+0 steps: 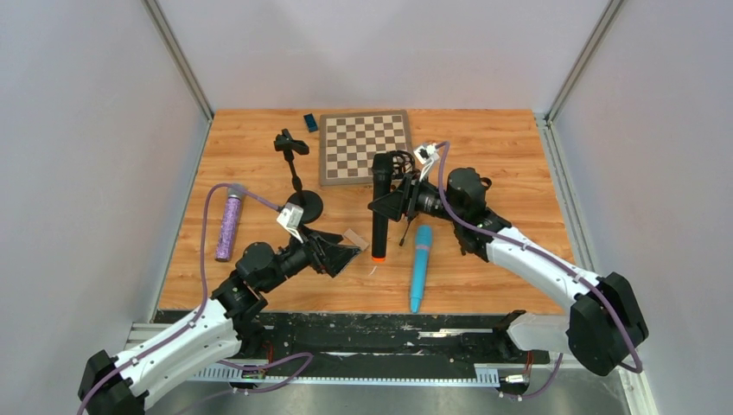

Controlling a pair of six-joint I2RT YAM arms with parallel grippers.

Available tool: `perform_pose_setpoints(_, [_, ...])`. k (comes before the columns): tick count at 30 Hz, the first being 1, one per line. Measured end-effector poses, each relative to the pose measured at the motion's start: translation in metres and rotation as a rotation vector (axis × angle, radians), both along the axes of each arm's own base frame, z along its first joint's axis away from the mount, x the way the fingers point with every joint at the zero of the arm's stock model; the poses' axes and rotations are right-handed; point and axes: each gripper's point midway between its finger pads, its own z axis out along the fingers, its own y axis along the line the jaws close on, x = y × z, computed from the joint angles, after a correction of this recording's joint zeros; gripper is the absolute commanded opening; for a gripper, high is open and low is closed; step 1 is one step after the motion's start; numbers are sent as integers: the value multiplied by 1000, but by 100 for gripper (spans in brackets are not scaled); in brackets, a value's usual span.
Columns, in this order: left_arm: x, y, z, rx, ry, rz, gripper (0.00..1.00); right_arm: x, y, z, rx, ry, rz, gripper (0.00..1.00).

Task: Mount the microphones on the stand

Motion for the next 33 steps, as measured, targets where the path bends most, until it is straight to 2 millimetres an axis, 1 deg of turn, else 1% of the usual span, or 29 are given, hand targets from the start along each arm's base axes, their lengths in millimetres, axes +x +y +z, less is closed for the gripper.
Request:
perform_pose_setpoints(3, [4, 2, -9, 54, 19, 20, 100, 0, -5, 0, -11, -3, -8, 0])
perform_pose_setpoints(6, [8, 3, -15, 97, 39, 39, 100, -2, -10, 5, -14, -19, -13, 0])
perform_pose_setpoints(9, [12, 5, -24, 128, 66, 60, 100, -7, -17, 18, -6, -60, -19, 0])
perform_pose_setpoints(14, [21, 12, -49, 201, 137, 123, 100, -19, -30, 43, 15, -176, -32, 0])
perform_pose_setpoints(18, [26, 19, -62, 235, 191, 176, 100, -26, -38, 51, 13, -247, -39, 0])
perform_pose_setpoints(23, [29, 26, -73, 254, 248, 232, 100, -26, -42, 49, -3, -287, -50, 0])
perform_pose_setpoints(33, [35, 37, -81, 265, 283, 311, 100, -22, -44, 44, -24, -296, -69, 0])
